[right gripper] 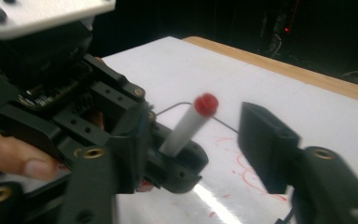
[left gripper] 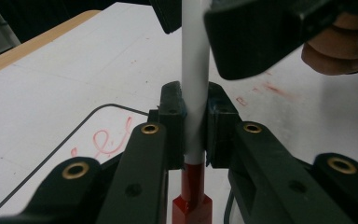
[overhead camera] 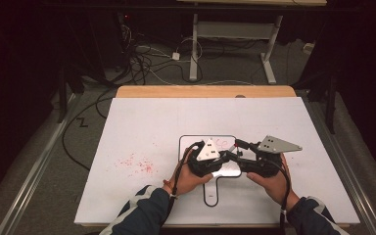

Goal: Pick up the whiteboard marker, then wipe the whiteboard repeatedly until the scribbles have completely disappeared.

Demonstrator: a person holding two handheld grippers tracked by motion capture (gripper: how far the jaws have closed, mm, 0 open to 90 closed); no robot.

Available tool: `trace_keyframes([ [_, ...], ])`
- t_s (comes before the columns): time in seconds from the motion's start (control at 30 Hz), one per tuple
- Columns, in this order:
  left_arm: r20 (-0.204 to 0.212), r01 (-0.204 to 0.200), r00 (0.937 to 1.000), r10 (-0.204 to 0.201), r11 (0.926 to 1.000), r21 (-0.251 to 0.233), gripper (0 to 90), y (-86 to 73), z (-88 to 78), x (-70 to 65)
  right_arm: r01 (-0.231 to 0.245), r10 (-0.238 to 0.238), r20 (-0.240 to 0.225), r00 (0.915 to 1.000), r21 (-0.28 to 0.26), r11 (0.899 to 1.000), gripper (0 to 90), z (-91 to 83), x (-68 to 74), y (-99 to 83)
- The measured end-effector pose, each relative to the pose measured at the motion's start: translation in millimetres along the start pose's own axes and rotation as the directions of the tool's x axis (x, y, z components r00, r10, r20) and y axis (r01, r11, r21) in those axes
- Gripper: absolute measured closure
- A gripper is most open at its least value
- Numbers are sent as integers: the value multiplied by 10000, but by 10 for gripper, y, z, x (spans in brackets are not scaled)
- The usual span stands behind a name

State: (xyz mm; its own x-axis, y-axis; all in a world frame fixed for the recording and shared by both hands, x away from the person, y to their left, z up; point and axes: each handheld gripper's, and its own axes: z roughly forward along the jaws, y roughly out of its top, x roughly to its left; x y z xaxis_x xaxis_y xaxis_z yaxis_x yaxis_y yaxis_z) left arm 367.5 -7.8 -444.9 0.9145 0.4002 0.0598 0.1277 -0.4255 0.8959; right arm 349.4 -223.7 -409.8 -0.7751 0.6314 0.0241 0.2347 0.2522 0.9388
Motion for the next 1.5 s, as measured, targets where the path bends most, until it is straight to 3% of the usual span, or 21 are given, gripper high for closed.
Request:
trace_keyframes([
  [0.23, 124, -214, 9997, 215, 9998, -61, 776, 11, 10, -73, 12, -14, -249, 9997, -87, 10000, 715, -4, 41, -3],
  [0.43, -11, -201, 9998, 201, 9998, -41, 761, 2, 26, -101, 38, -52, -569, 9984, -243, 9997, 800, -29, 63, -8],
  [0.57, -320, -284, 9990, 300, 9985, 479, 454, 11, 28, -99, 174, -192, -436, 9989, -420, 9990, 806, -50, 72, 20],
  [0.67, -757, -200, 9968, 253, 9974, 693, 276, -6, -86, -61, -48, 44, -110, 9999, -438, 9990, 806, -71, -14, 48],
  [0.77, -1324, -454, 9895, 586, 9939, 1009, 222, -65, -288, -4, -200, 214, 341, 9992, -405, 9990, 806, -71, -116, 54],
  [0.9, -2179, -451, 9727, 805, 9856, 1629, 205, -209, -599, 59, -403, 430, 942, 9946, -303, 9987, 807, -29, -257, 63],
  [0.93, -2413, -354, 9674, 766, 9847, 1705, 203, -262, -676, 67, -591, 625, 1215, 9906, -317, 9977, 807, -4, -315, 64],
  [1.07, -2830, -7, 9577, 518, 9840, 1780, 203, -483, -1011, 78, -1294, 1272, 1837, 9747, 3, 9916, 807, 104, -484, 42],
  [1.27, -3502, 306, 9360, 349, 9833, 1796, 203, -722, -1401, 17, -1574, 1376, 2740, 9518, 517, 9862, 807, 264, -588, 33],
  [1.4, -3642, 601, 9311, 181, 9775, 2023, 202, -868, -1533, -44, -1692, 1449, 3070, 9406, 539, 9841, 808, 320, -623, 65],
  [1.5, -3600, 795, 9330, 26, 9738, 2132, 202, -938, -1581, -73, -2165, 1965, 2709, 9424, 461, 9752, 808, 384, -614, 77],
])
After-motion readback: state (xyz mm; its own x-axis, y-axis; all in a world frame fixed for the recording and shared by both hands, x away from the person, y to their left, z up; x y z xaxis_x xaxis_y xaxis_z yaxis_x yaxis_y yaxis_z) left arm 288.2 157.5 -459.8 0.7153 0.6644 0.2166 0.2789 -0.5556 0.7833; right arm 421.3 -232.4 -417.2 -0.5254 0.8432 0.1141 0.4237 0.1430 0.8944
